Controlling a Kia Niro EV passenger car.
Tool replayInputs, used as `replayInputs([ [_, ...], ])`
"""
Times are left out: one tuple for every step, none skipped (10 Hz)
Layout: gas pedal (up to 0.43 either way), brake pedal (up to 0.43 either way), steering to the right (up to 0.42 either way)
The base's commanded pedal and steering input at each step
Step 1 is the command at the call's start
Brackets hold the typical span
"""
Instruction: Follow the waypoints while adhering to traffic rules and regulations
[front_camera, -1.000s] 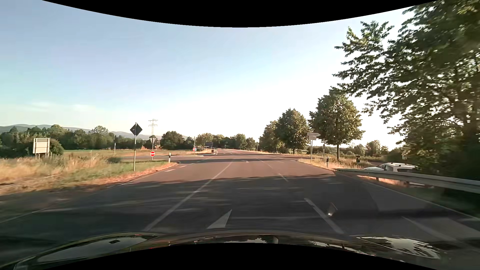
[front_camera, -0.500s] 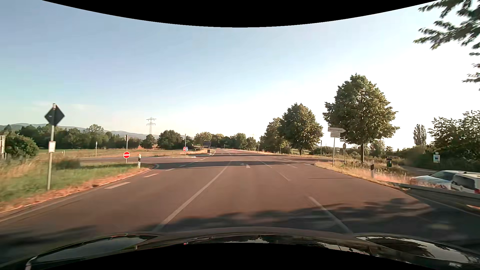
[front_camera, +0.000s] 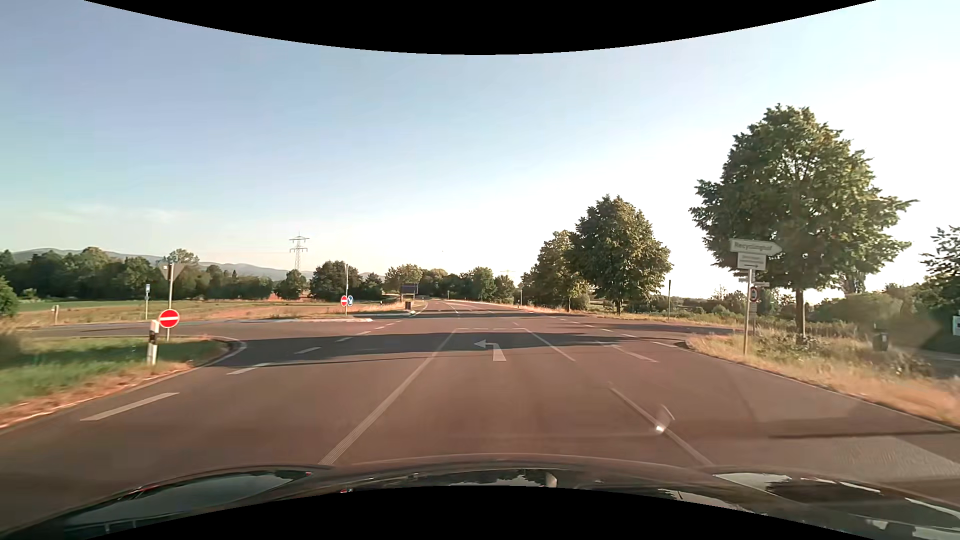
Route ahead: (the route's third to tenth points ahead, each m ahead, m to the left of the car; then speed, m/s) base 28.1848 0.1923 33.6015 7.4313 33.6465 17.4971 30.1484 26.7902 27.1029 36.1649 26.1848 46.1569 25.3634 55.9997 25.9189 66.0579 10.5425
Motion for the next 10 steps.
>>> replayInputs([
  [0.000, 0.250, 0.001],
  [0.000, 0.250, 0.001],
  [0.000, 0.256, 0.001],
  [0.000, 0.256, 0.001],
  [0.000, 0.262, 0.001],
  [0.000, 0.268, 0.001],
  [0.000, 0.268, 0.001],
  [0.000, 0.274, 0.000],
  [0.000, 0.274, 0.000],
  [0.000, 0.274, 0.000],
])
